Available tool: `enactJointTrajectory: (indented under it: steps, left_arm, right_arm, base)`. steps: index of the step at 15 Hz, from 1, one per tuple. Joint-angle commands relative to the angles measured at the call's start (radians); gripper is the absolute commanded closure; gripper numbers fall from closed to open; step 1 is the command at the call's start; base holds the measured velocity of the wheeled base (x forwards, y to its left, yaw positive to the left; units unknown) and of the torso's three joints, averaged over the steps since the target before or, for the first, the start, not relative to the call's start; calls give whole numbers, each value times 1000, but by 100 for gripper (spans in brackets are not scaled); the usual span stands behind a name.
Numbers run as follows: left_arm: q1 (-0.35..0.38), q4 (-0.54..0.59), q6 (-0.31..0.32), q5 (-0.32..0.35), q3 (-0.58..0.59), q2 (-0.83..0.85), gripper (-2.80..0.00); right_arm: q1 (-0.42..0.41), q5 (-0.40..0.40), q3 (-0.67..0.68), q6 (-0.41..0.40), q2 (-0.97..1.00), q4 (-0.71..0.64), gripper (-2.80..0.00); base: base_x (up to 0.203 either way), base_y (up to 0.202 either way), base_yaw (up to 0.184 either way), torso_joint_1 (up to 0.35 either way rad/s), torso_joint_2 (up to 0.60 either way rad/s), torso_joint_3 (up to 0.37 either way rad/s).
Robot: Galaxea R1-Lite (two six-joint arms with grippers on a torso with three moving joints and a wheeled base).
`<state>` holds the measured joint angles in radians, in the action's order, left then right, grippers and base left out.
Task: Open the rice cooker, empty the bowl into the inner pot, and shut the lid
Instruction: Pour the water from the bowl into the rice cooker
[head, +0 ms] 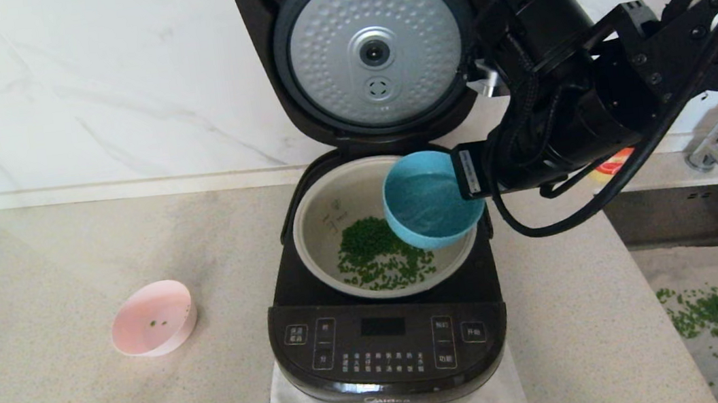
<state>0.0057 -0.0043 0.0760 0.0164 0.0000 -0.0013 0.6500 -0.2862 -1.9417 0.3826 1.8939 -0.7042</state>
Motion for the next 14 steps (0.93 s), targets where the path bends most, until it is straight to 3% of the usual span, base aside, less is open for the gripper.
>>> enactJointTrajectory:
  steps: [1, 14]
  left_arm:
    - [0, 0, 1, 0, 8, 1, 0]
    - [0, 0, 1, 0, 8, 1, 0]
  right_arm:
    - [18, -17, -6, 1, 24, 12, 0]
    - [69, -89, -6, -4, 126, 198, 0]
  base:
    - [0, 0, 0, 0, 0, 0]
    - [0, 0, 0, 0, 0, 0]
